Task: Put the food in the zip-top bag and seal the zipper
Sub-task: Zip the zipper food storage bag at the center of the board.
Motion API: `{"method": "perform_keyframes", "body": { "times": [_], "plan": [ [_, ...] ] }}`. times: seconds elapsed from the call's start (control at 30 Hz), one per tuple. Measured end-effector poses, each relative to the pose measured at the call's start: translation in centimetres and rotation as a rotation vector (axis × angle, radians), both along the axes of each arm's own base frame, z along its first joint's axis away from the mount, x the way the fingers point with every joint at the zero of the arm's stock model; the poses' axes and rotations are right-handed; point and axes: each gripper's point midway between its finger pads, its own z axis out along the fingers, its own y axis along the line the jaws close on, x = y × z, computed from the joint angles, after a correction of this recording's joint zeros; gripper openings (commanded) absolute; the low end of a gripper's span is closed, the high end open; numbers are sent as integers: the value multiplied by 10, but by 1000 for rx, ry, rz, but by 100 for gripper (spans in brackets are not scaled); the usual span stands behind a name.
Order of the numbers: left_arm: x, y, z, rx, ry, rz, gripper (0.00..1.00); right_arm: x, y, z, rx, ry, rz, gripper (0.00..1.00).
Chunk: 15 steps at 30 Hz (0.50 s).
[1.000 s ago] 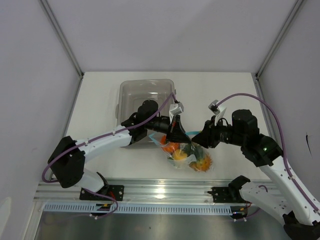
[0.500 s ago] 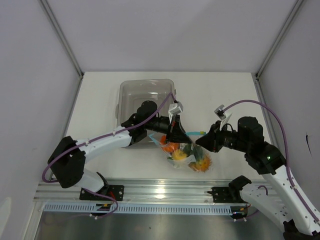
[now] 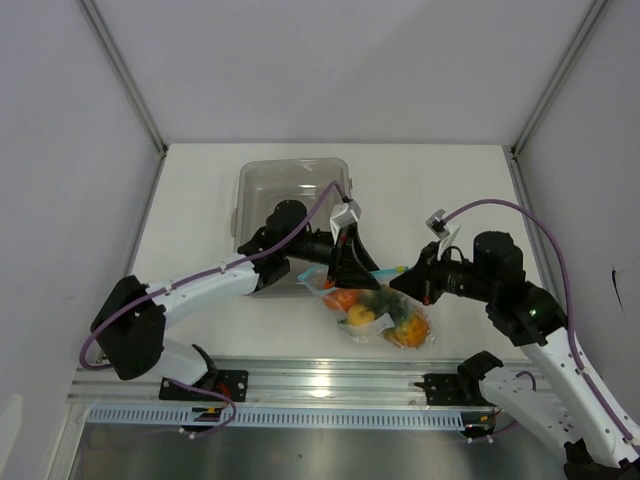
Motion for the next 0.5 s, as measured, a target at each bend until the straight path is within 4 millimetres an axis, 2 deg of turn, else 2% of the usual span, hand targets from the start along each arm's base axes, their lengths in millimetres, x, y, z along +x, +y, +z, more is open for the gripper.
{"method": "perform_keyframes", "body": {
  "times": [0.1,0.33,0.5],
  "plan": [
    [-1,1,9,-13,-10,-2,51,-3,3,-2,-1,11,37,0],
    [4,-7,52,-77,-72,0,47,-7,11,-8,-1,38,107,0],
    [-1,-13,54,-67,-76,-1,46,-7,14,-11,-4,60,123,0]
  ]
}}
